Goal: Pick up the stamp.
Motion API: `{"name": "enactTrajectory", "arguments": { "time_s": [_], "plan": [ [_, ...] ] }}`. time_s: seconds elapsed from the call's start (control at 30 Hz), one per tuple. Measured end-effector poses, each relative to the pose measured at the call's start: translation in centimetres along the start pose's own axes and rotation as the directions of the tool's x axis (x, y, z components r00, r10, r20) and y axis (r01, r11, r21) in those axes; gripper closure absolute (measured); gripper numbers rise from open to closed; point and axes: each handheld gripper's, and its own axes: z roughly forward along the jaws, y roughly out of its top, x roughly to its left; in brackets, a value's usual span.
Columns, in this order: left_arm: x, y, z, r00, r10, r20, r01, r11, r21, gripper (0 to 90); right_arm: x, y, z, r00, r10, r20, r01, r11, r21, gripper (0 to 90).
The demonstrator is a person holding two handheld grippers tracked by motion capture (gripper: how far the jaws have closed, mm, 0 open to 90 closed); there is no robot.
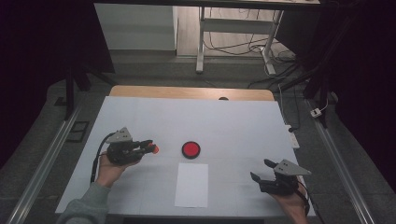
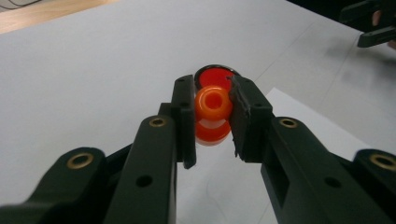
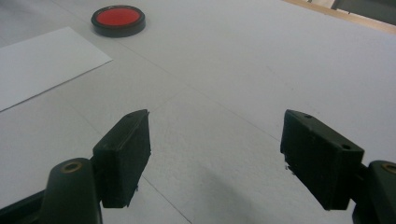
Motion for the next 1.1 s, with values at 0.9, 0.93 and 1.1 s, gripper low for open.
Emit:
{"name": "enactTrajectory", "arguments": {
  "time_s": [0.9,0.93,1.1],
  "plan": [
    [-3.4,1.5,2.7,0.9915,0.070,0.109,-0.073,0.9971,0.021,72.3,0.2,0.0,0.3,0.9999,-0.012,0.000,0.012,1.000,0.011,23.8],
    [-3.6,1.5,2.9,0.9910,0.073,0.112,-0.076,0.9968,0.022,72.3,0.2,0.0,0.3,0.9999,-0.012,0.000,0.012,1.000,0.013,23.8],
    [-4.3,1.9,3.7,0.9873,0.088,0.133,-0.092,0.9955,0.026,72.3,0.3,0.0,0.3,0.9999,-0.012,0.000,0.012,1.000,0.017,23.8]
  ]
}}
